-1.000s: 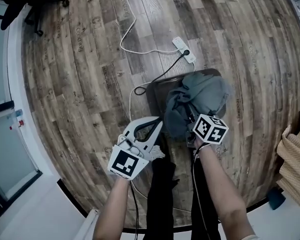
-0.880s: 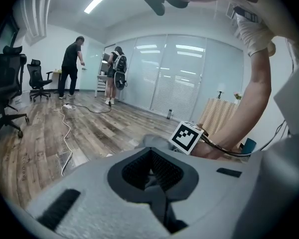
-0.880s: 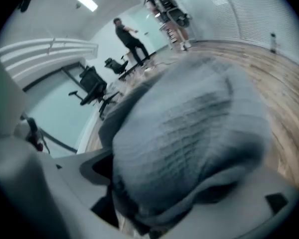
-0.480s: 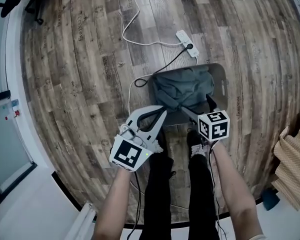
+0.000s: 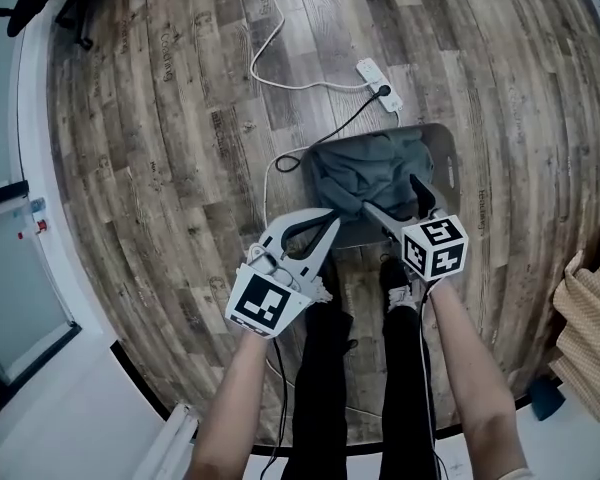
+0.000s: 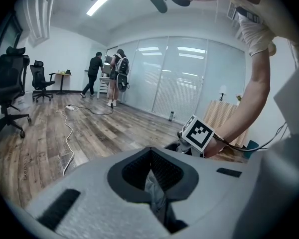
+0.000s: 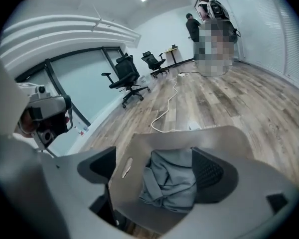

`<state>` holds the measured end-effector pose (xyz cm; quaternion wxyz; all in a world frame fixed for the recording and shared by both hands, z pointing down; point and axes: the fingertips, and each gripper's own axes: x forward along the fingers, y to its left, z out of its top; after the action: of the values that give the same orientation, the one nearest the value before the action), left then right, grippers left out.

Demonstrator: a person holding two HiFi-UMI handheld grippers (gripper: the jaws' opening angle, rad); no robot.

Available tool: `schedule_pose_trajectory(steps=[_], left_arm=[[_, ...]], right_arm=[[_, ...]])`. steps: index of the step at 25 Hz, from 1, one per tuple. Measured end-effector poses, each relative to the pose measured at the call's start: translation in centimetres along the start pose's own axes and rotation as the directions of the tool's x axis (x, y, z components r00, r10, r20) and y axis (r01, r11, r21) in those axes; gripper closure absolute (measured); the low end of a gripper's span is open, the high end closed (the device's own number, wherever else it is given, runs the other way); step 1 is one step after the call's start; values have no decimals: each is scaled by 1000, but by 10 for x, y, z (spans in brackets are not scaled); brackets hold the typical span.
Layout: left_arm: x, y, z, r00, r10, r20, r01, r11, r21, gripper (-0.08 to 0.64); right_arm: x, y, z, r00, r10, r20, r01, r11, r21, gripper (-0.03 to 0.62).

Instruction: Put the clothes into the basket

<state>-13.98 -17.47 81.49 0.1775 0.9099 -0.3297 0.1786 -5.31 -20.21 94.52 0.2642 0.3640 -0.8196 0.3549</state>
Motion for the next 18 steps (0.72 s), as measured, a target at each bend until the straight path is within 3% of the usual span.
schedule_pose_trajectory(steps=[5,9,18], left_arm=[[5,-1,0,1000,4,-4,-4,1000,1,548],[13,-6,-1,1000,-1,0,1,1000,-18,548],[-5,-25,18,999,34,-9,-34,999,-20,548]], right_arm=[[-16,1,16,1000,-19,6,20,986,-166,113],[-37,1,36,997,-8,71,24,972,-233,137],[-84,6,66,988,-64,143,100,959,-264,550]])
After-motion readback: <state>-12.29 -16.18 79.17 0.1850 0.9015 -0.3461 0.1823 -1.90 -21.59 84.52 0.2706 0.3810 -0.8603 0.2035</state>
